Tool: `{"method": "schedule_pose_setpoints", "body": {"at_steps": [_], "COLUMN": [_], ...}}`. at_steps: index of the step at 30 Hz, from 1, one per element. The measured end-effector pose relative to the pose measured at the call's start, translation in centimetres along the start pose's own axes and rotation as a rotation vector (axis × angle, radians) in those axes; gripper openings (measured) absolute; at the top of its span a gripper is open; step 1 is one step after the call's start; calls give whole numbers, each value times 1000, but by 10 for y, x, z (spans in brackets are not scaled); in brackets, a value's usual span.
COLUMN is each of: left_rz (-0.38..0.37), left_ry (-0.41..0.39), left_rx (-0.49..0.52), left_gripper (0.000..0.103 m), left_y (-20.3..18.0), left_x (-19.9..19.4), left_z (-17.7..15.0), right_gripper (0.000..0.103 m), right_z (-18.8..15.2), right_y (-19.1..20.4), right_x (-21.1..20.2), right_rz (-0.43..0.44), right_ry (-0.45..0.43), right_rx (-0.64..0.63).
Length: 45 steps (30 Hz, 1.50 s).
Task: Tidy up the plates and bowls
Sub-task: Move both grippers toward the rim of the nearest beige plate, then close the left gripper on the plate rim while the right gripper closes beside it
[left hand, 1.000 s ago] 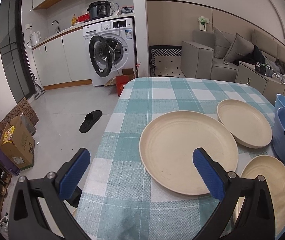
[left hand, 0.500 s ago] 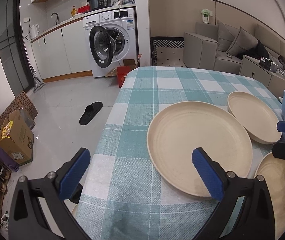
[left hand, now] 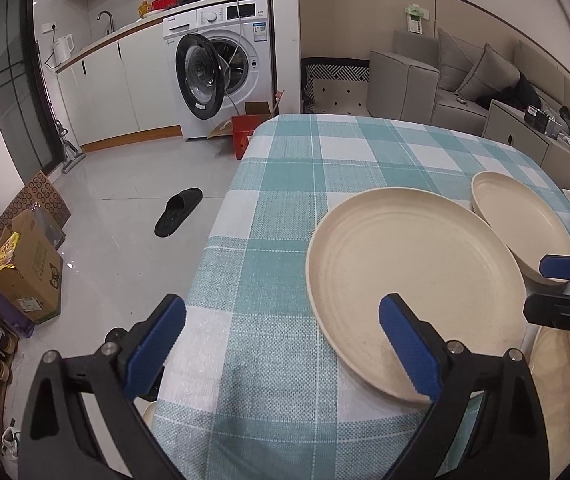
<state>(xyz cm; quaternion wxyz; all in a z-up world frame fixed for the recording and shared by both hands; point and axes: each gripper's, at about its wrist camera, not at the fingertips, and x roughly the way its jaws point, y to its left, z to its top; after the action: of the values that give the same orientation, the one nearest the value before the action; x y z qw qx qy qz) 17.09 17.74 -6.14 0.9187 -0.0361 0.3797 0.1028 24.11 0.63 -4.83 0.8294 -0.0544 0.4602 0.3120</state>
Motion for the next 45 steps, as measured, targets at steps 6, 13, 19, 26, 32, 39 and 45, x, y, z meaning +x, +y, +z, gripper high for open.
{"method": "schedule_pose_setpoints", "body": {"at_steps": [6,13,19,26,32,39,45], "left_rz": [-5,-13,-32,-63,-68,-83,-88], "left_ry": [34,52,78,107,115,116,111], "left_rx": [-6,0,-7,-15,-11,-4,8], "left_gripper": [89,80,60,44,37,33,24], "left_y": [4,2,0,-1,-3,-4,-8], "left_x": [12,20,26,32,36,38,39], "left_z": [0,2,1,-1,-2,-1,1], "right_gripper": [78,69,64,58,52,43,28], "right_z": [2,4,5,8,8,8,8], "right_y": [-6,-9,-10,-13,-18,-22,-25], "right_x": [10,19,21,22,23,27,28], "right_rz": [-10,-25,-37,-46,-39,-53,-77], "right_ry": [27,47,46,43,38,47,47], "right_rx": [31,45,51,51,58,71,77]}}
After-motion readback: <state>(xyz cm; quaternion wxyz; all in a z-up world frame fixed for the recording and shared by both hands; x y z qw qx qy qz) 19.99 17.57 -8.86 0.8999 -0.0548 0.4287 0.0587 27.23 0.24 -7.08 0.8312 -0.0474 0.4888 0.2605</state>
